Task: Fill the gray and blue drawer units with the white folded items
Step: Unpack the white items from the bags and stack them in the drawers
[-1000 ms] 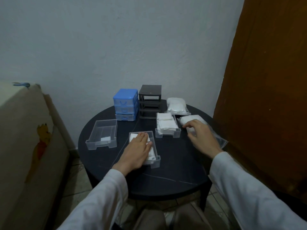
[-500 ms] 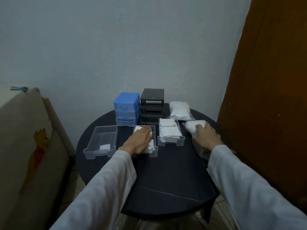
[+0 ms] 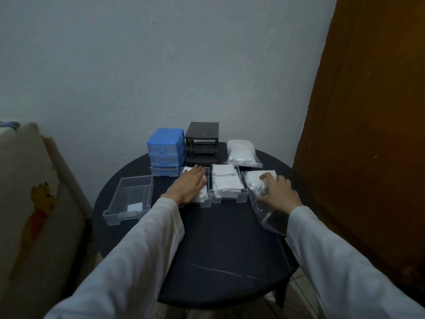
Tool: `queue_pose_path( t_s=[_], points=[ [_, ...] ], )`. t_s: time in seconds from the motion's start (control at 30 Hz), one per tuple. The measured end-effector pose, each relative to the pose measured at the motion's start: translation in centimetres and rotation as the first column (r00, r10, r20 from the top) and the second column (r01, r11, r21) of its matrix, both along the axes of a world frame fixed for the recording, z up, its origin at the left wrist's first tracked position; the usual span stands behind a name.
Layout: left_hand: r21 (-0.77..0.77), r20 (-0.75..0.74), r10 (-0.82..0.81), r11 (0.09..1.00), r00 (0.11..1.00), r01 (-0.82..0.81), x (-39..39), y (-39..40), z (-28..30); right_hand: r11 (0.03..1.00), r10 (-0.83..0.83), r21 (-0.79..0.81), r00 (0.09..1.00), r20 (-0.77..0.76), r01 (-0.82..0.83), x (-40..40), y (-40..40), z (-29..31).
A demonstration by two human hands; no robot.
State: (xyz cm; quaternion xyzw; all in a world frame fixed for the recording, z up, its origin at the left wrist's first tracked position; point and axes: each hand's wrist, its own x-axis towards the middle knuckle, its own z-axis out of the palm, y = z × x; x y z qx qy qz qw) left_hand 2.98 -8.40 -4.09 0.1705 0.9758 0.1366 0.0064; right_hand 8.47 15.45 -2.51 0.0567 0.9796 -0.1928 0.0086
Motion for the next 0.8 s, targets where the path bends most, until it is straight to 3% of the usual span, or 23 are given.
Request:
queue_pose_path(
  t_s=[0.17,0.3,0.53,0.8],
  points=[
    [0.18,-0.201,0.067,0.983,0.977,-0.03,1.2,0.9,0.6,0.998,-0.016,-0.057,0.999,0.041,0.018,0.3,0.2,0.7],
    [0.351,-0.361,0.066,0.934,0.93,0.07,3.0,3.5,1.3,0.997,-0.076,0.012,0.997,0.008,0.076,-0.4,0.2,1.6],
    [0.456,-0.316,-0.042,0.87,0.948,0.19,4.9,8.0,1.2,0.96,-0.053,-0.261,0.984,0.171,0.097,-1.2,2.6,0.6],
    [0.588,-0.096,-0.113,0.795,0.989,0.148,5.7,11.9,1.1,0.83,-0.078,-0.552,0.997,0.02,0.076,1.3,5.7,0.8]
  ],
)
